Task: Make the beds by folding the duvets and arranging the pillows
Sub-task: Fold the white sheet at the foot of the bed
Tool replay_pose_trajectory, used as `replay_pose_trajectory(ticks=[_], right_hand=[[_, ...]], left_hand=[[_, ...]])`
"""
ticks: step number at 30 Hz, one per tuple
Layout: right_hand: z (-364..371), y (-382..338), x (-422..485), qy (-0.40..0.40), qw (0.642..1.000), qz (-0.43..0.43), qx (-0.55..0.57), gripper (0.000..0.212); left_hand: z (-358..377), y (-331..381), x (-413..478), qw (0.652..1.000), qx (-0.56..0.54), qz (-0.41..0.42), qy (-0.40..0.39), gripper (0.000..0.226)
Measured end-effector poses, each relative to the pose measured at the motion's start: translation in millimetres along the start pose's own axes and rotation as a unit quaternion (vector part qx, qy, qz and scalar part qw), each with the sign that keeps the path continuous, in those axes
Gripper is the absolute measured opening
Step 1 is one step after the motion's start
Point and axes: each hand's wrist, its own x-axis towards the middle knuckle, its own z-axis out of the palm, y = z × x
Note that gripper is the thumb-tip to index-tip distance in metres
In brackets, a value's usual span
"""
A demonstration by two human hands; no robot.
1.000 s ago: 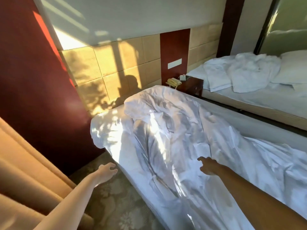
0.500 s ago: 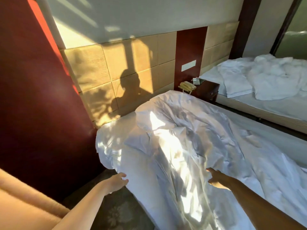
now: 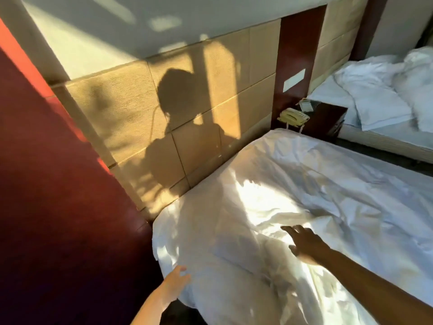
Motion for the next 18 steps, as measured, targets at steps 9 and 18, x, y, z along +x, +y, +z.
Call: replay_pose_trajectory(ticks=[9, 18], right_hand=[[52.9, -56.1, 169.6, 0.069, 0.986, 0.150, 0.021, 0.101], [91.9, -102.5, 257.8, 0.018, 0.988, 0.151, -0.016, 0.108]], left_hand=[[-29.2, 47.7, 241.6, 0.994, 0.034, -0.022, -0.101, 0.066], [17.6, 102.8, 324.6, 0.972, -0.001, -0.043, -0.230, 0.073]])
